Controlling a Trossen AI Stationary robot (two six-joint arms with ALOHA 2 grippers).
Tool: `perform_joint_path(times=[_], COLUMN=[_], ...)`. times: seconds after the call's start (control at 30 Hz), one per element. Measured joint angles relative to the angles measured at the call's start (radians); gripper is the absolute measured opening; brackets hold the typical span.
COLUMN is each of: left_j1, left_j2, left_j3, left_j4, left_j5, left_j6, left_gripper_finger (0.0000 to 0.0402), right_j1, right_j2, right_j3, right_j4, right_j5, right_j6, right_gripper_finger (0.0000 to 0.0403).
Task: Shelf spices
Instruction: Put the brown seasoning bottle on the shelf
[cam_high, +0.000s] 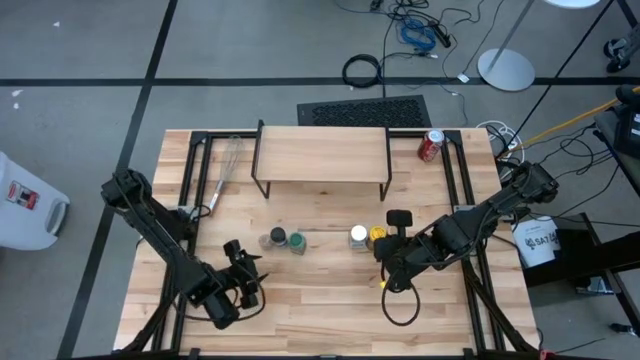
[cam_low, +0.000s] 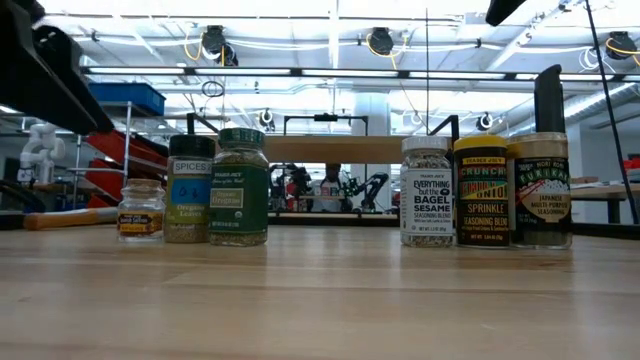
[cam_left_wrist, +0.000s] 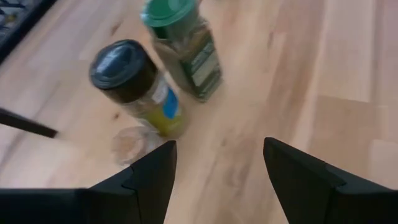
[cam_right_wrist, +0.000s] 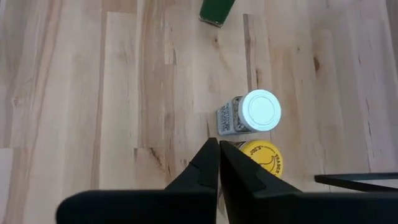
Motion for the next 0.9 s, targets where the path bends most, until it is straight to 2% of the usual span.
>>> perform_joint_path(times=[0.23, 0.37, 0.63, 0.8, 0.9], left_j1=[0.023, 0.027, 0.079, 0.13, 0.138], left_j2=[-0.026, -0.043, -0.042, -0.048, -0.048], left_j3=[0.0, 0.0, 0.0, 0.0, 0.0], left_j4=[-0.072, -0.135, -0.289, -0.276, -0.265], left_j5=[-0.015, -0.014, 0.003, 0.047, 0.029], left_j6=[-0.001, -0.052, -0.017, 0.091, 0.136], left_gripper_finger=[0.0248, 0.0253, 0.0305, 0.0332, 0.0336], right_j1=[-0.011, -0.011, -0.011, -0.011, -0.011], right_j2=[0.0, 0.0, 0.0, 0.0, 0.0], right_j3=[0.0, 0.0, 0.0, 0.0, 0.0], right_j4=[0.0, 0.0, 0.017, 0.023, 0.023], right_j5=[0.0, 0.0, 0.0, 0.0, -0.001], right_j6=[-0.01, -0.016, -0.027, -0.031, -0.03], right_gripper_finger=[0.0, 0.0, 0.0, 0.0, 0.0])
